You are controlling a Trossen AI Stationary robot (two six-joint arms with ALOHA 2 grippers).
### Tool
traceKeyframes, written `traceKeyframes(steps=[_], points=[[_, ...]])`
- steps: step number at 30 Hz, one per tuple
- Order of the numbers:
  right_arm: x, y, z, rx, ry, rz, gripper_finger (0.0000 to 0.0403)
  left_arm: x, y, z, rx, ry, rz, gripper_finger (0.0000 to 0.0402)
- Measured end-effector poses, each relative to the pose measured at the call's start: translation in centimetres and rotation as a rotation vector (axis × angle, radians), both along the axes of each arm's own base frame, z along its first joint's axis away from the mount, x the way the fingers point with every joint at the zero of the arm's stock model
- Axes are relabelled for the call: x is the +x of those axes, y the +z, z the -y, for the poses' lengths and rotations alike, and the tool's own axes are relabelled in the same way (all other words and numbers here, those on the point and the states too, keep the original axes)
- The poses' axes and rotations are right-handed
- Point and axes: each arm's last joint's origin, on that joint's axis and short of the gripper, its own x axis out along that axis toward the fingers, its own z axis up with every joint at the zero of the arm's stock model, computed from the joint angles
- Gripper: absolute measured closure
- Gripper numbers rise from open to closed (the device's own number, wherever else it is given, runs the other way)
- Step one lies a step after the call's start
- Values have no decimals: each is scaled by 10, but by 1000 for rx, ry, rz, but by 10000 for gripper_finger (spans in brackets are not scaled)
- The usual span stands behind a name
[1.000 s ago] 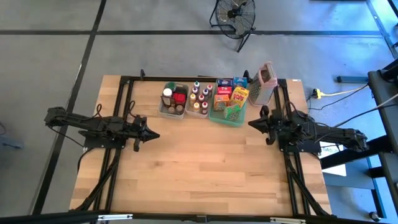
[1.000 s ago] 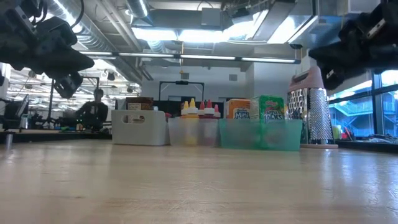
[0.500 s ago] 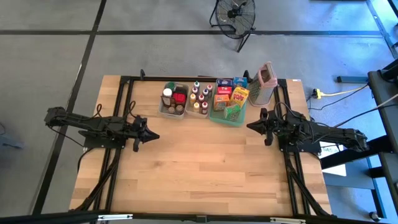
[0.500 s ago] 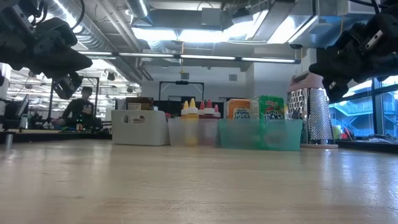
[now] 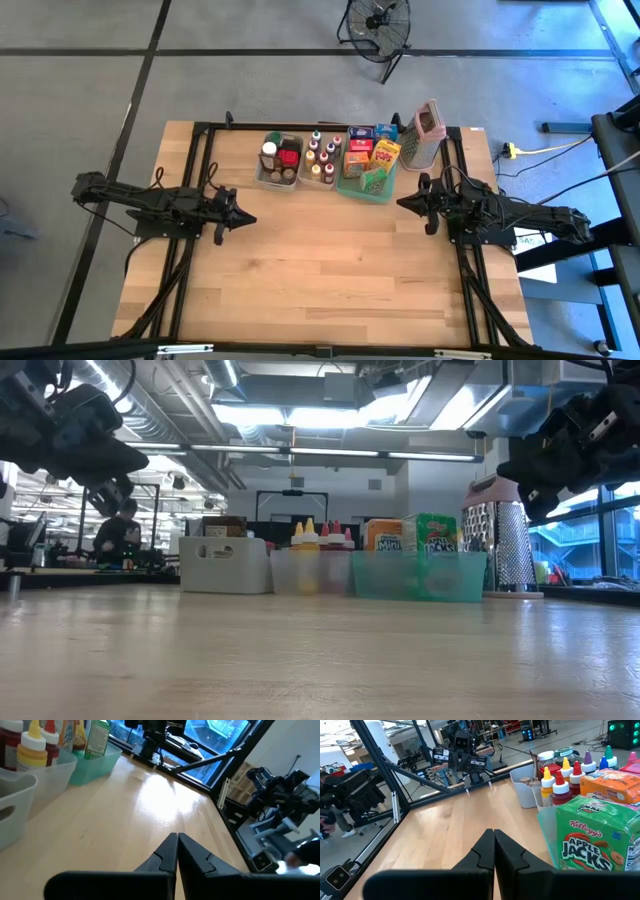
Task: Pick & Place Kitchen Items
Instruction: Return to Home Position
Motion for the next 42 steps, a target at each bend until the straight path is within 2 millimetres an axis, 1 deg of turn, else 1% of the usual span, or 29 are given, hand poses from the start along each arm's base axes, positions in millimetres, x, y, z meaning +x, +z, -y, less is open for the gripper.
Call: traceKeyframes(steps=[8,10,13,17,26,42], points=[[0,0,0,0,0,0,400,0,0,0,85,-8,7,400],[0,0,0,0,1,0,400,0,1,-1,107,21,12,397],[0,0,0,0,0,1,400,0,2,-3,188,70,23,392],[0,0,0,0,0,1,400,0,2,-3,258,66,25,389],[0,0,0,0,0,1,400,0,2,-3,261,66,25,395],[0,0,0,0,1,1,400,0,2,-3,261,66,25,394]])
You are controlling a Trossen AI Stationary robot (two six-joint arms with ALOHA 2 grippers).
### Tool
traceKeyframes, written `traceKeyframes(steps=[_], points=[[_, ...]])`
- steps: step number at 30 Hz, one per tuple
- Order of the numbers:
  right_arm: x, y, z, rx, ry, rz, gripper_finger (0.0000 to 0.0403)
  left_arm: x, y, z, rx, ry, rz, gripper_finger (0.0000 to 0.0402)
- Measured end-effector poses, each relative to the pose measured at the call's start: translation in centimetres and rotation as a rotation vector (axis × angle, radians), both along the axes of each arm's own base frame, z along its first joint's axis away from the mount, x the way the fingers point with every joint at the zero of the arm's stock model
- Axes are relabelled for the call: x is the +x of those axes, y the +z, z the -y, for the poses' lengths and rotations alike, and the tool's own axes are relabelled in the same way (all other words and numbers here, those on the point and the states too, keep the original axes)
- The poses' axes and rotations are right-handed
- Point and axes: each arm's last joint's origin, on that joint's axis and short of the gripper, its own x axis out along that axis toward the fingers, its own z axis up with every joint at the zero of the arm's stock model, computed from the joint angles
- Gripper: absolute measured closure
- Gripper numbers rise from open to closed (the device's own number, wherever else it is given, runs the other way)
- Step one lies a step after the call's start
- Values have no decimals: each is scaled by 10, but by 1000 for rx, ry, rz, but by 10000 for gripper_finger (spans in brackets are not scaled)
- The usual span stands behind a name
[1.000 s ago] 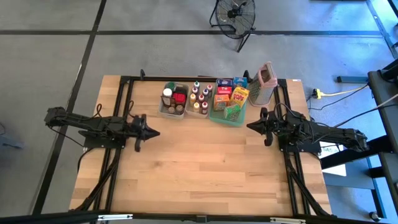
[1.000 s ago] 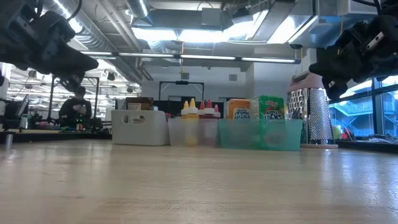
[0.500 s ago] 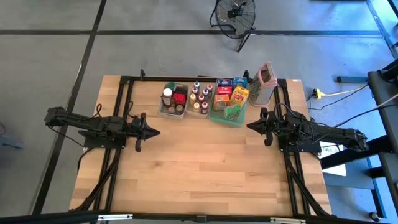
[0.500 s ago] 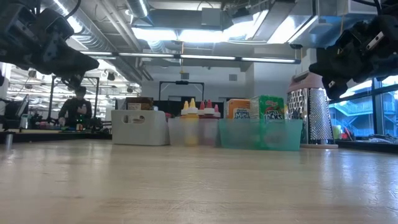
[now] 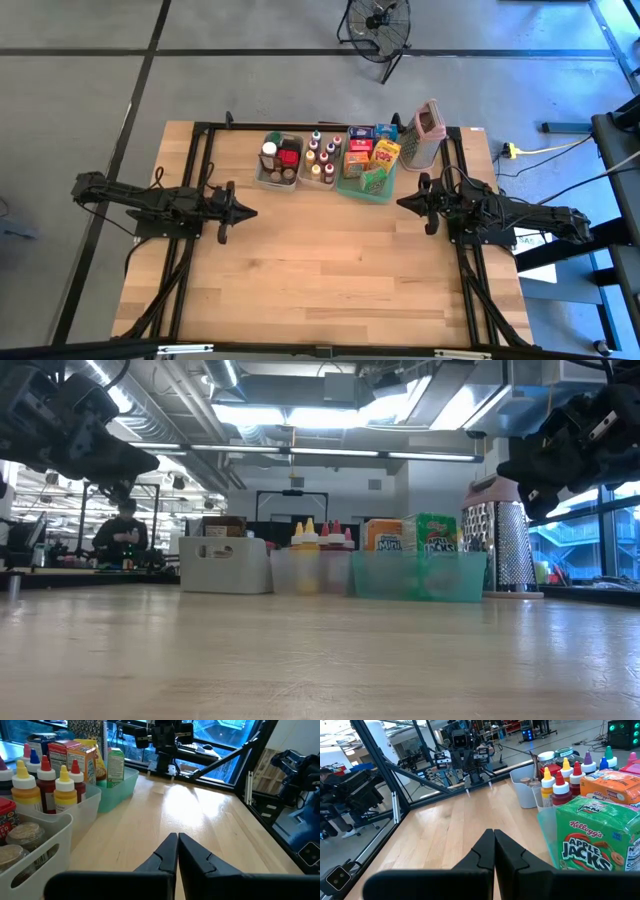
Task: Pick & Place Kitchen Items
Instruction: Return to Home Position
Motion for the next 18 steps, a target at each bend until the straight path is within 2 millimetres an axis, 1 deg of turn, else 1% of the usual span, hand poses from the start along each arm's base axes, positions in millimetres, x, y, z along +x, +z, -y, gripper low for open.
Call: traceKeyframes(steps=[5,18], points=[[0,0,0,0,0,0,400,0,0,0,0,0,0,397],[0,0,0,0,0,0,400,0,0,0,0,0,0,390]])
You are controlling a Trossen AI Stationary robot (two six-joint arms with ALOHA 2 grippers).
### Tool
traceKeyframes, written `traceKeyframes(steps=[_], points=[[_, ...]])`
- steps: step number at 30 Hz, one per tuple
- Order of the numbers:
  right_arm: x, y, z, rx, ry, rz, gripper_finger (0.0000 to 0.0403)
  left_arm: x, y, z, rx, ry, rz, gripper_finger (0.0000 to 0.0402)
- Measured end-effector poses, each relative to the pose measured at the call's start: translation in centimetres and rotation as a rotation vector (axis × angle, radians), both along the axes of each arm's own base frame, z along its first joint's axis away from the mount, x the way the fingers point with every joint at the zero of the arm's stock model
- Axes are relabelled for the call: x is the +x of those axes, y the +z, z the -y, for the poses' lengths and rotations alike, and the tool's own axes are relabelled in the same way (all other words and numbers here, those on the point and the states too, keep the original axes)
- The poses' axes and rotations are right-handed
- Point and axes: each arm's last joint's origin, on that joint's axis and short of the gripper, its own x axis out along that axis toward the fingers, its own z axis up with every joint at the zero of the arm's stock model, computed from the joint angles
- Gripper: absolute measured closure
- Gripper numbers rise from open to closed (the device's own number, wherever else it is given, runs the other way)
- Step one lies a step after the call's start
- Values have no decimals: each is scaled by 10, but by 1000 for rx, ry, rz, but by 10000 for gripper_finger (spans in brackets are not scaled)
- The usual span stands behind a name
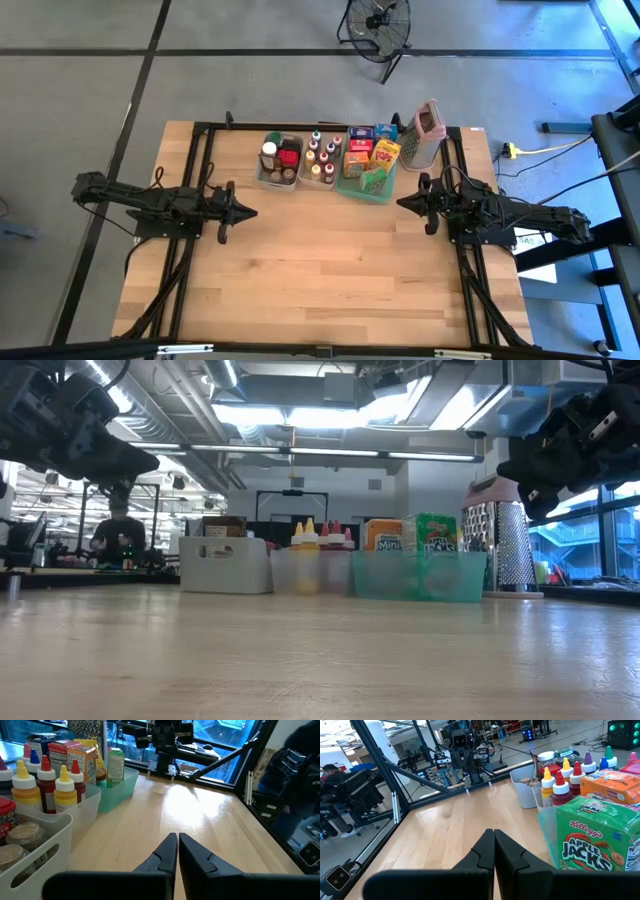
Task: Pick & Place Kitchen Items
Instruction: Return to Home Position
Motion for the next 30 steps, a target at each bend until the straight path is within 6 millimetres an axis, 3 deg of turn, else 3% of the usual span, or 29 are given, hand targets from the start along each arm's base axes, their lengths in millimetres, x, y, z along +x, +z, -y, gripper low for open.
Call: traceKeyframes(steps=[30], points=[[0,0,0,0,0,0,400,0,0,0,0,0,0,395]])
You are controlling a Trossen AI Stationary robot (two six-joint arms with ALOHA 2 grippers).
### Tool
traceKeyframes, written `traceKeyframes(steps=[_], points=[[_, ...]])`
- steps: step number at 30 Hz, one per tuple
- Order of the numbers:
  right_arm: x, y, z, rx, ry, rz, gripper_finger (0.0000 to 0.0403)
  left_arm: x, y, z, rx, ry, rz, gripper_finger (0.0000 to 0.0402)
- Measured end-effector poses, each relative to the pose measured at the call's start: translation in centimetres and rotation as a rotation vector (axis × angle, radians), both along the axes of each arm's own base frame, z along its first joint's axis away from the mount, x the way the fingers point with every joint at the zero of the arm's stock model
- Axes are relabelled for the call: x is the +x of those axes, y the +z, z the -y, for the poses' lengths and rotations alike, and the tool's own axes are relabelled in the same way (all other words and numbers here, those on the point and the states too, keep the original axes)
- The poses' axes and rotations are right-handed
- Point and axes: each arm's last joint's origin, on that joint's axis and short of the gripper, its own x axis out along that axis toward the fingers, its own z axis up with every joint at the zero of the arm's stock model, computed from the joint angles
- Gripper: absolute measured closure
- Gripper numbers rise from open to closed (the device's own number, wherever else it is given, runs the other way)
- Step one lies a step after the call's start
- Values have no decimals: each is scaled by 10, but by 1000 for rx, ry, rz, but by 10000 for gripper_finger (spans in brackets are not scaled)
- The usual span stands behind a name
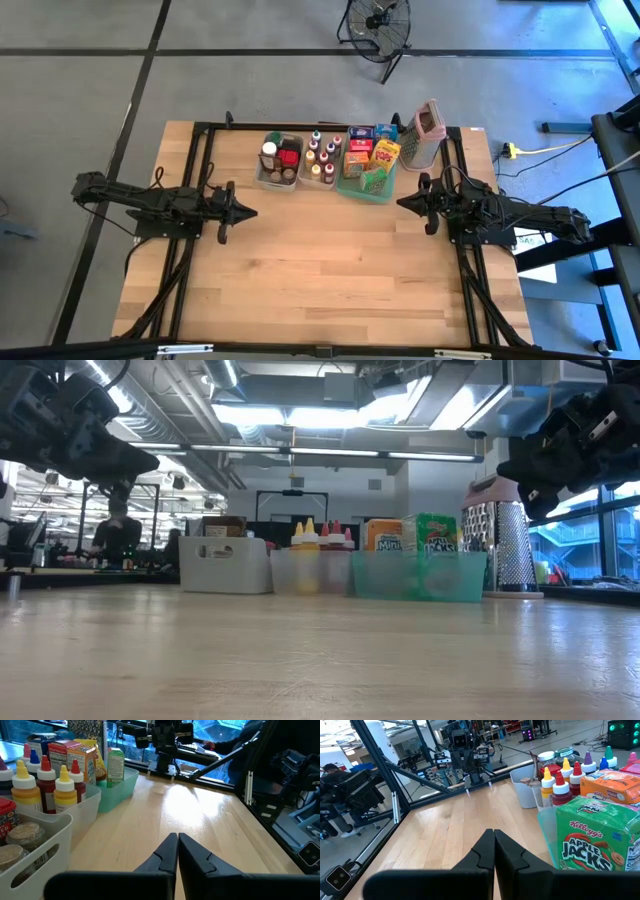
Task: Pick & Place Kitchen Items
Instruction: Return to Home Position
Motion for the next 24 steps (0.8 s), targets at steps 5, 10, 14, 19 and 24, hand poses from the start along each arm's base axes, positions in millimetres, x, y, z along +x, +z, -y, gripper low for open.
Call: traceKeyframes(steps=[5,10,14,19,24], points=[[0,0,0,0,0,0,400,0,0,0,0,0,0,390],[0,0,0,0,0,0,400,0,0,0,0,0,0,390],[0,0,0,0,0,0,400,0,0,0,0,0,0,393],[0,0,0,0,0,0,400,0,0,0,0,0,0,395],[0,0,0,0,0,0,400,0,0,0,0,0,0,392]])
